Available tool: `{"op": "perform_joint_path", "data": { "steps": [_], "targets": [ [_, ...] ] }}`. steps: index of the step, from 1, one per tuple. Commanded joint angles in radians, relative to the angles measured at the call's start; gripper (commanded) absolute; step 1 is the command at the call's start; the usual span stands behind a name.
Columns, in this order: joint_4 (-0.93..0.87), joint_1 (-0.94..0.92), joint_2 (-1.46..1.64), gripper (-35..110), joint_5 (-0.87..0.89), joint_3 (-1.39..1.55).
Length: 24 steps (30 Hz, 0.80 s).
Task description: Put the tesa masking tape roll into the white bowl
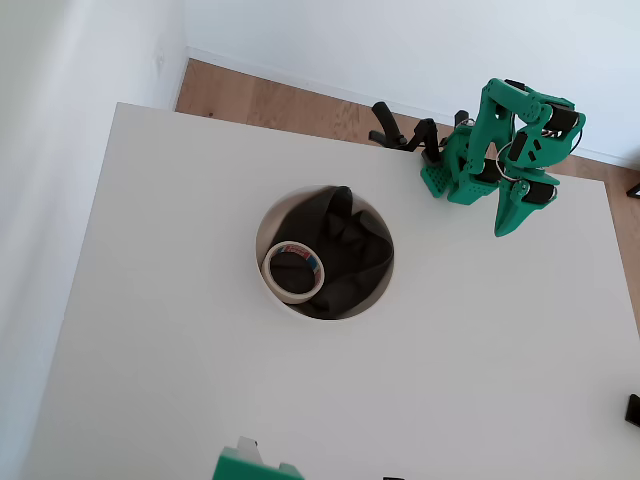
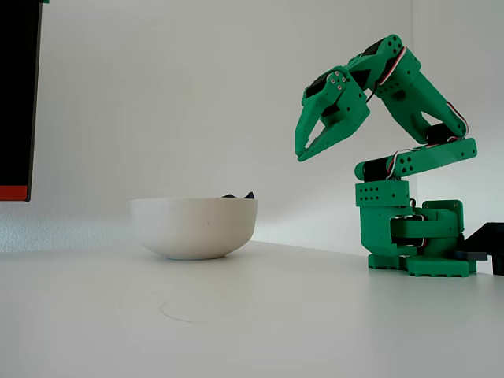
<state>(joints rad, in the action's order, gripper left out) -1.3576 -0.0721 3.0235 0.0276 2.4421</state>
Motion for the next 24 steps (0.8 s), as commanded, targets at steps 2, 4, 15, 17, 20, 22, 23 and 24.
{"op": "perform_joint_path", "data": {
  "steps": [2,4,15,17,20,22,23,24],
  "targets": [
    [0.017,0.008,0.104,-8,0.038,0.103],
    [0.008,0.031,0.172,-8,0.043,0.16],
    [-0.041,0.008,0.367,-8,0.032,0.321],
    [-0.038,0.006,0.367,-8,0.034,0.331],
    [-0.032,0.006,0.367,-8,0.034,0.356],
    [-0.026,0.006,0.367,-8,0.032,0.376],
    [-0.025,0.006,0.367,-8,0.032,0.387],
    [-0.021,0.006,0.367,-8,0.032,0.396]
  ]
}}
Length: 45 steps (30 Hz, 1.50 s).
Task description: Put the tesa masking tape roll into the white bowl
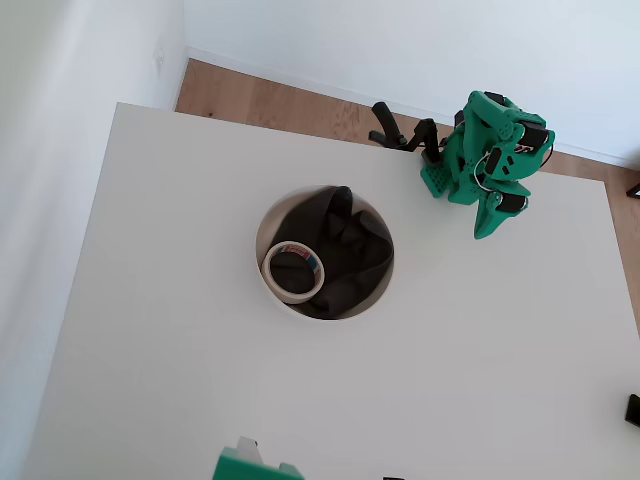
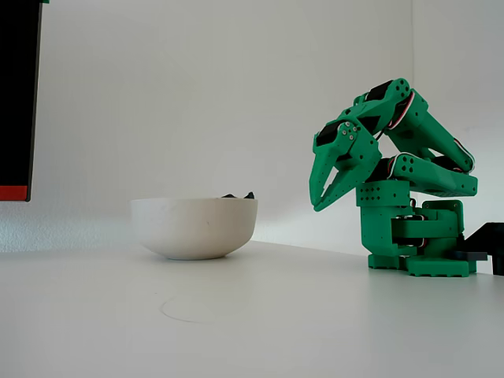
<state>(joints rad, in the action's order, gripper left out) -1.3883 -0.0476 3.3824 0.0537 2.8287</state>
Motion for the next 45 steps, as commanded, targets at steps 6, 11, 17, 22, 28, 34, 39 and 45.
{"op": "perform_joint_path", "data": {
  "steps": [6,11,17,22,28,34,39,45],
  "targets": [
    [-0.006,0.002,0.008,-8,0.015,0.061],
    [-0.005,0.011,0.008,-8,0.017,0.064],
    [-0.005,0.028,0.008,-8,0.021,0.064],
    [-0.005,0.009,0.008,-8,0.023,0.064],
    [-0.005,0.003,0.008,-8,0.025,0.064],
    [-0.005,0.003,0.008,-8,0.025,0.066],
    [-0.005,0.003,0.008,-8,0.025,0.066],
    [-0.005,0.003,0.008,-8,0.025,0.066]
  ]
}}
